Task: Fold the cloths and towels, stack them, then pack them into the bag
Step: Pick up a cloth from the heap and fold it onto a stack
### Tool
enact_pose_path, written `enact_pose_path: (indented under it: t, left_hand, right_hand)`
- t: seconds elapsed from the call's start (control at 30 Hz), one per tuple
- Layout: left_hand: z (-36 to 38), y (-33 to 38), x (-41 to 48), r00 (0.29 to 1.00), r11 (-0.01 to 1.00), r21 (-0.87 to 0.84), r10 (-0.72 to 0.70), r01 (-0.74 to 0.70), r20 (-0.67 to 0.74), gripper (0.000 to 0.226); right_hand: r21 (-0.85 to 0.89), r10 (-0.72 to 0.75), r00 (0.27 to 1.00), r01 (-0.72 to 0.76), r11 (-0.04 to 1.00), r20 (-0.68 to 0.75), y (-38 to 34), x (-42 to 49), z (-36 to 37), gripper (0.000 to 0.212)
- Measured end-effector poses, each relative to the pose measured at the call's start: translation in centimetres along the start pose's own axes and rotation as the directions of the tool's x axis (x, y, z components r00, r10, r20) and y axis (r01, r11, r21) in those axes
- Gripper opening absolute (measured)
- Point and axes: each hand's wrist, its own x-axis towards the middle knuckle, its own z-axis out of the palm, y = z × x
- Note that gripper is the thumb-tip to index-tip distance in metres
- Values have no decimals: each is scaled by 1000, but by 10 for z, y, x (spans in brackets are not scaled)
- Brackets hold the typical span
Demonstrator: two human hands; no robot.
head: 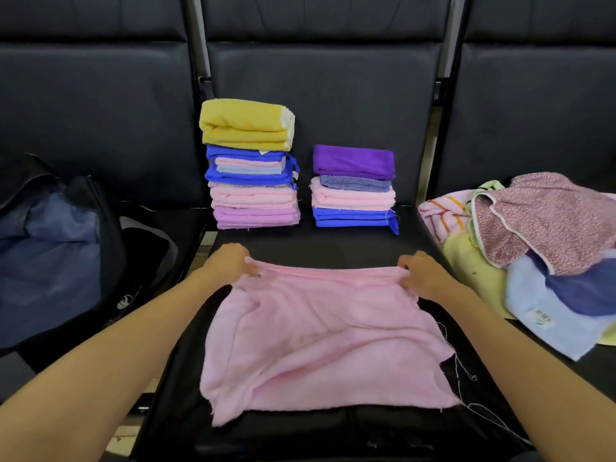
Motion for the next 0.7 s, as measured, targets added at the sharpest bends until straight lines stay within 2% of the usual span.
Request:
enact_pose_path:
  t: [0.1, 0.2, 0.27, 0.33, 0.43, 0.53, 0.63, 0.7]
  left_hand:
    - [-12, -2, -23, 993, 999, -36, 24, -28, -111, 25]
    - [-35, 1, -47, 972, 984, -156, 47, -84, -231, 27]
    - [-54, 5, -65, 951, 949, -284, 48, -139, -305, 32]
    - [-76, 12, -87, 911, 897, -388, 40, -214, -410, 24]
    - [-108, 24, -119, 839, 801, -489, 30, -345, -543, 21]
    - [-136, 32, -143, 812, 704, -569, 19, -425, -583, 15]
    - [-157, 37, -161, 800, 678, -572, 39, -461, -598, 14]
    - [-166, 39, -171, 793, 668, -570, 49, -478, -608, 16]
  right_hand:
    - [-18, -19, 999, 19, 1000, -33, 1, -19, -15, 18]
    - [-34, -64, 993, 61, 998, -98, -5, -43, -44, 19]
    - [64, -61, 982, 73, 995, -180, -10, -61, -69, 17]
    - [186, -49, 959, 104, 977, -279, -15, -80, -98, 17]
    - [271, -28, 919, 145, 952, -393, -24, -108, -142, 18]
    - [399, 20, 857, 218, 891, -515, -26, -134, -177, 16]
    - [415, 30, 775, 305, 857, -631, -26, -156, -202, 20]
    - [425, 27, 754, 340, 839, -656, -25, -168, -213, 21]
